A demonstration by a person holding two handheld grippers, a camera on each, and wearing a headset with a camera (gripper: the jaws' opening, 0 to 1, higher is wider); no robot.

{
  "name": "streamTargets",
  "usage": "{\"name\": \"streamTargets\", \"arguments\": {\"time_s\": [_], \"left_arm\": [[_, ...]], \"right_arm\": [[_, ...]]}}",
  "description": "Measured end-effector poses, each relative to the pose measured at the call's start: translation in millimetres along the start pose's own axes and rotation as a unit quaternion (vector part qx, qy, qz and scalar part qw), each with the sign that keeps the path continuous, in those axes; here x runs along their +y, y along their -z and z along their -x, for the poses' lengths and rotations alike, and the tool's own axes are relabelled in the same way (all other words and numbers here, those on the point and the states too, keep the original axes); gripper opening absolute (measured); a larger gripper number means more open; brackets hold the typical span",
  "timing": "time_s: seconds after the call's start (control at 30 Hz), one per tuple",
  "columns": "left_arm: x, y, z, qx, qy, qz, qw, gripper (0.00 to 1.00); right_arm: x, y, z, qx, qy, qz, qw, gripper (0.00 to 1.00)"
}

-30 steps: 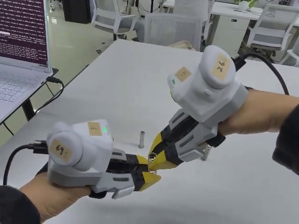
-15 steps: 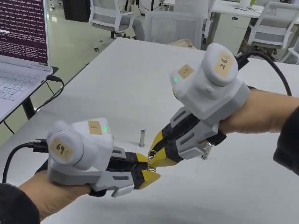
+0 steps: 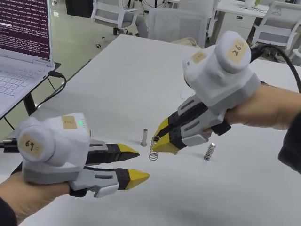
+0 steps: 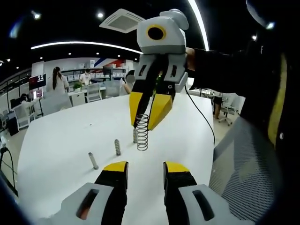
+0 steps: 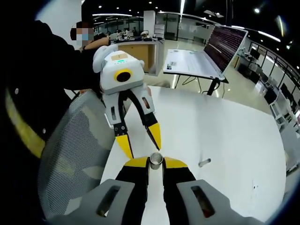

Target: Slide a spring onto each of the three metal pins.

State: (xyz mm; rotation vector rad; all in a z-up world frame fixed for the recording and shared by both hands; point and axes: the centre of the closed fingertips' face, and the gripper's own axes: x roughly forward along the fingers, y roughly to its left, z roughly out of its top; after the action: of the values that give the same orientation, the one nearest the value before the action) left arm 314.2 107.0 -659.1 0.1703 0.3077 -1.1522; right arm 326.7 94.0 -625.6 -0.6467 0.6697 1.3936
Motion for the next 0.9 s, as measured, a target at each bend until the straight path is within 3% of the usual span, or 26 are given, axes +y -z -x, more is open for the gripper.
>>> {"name": "streamTargets", "arguments": {"time_s": [0.3, 0.57, 0.9], "left_arm": [[17.2, -3.3, 13.6, -0.023, -0.047, 0.006, 0.9986, 0.40], [32.3, 9.3, 19.4, -0.021, -0.078, 0.019, 0.9966, 0.50], [44.3, 17.5, 26.8, -0.019, -0.108, 0.034, 0.9934, 0.55]], "right_arm": [[-26.0, -3.2, 4.9, -0.007, 0.031, -0.010, 0.9994, 0.08], [-40.5, -1.8, 2.6, -0.010, 0.057, -0.017, 0.9982, 0.08], [-62.5, -5.3, -1.8, -0.024, 0.086, -0.027, 0.9957, 0.08]]}}
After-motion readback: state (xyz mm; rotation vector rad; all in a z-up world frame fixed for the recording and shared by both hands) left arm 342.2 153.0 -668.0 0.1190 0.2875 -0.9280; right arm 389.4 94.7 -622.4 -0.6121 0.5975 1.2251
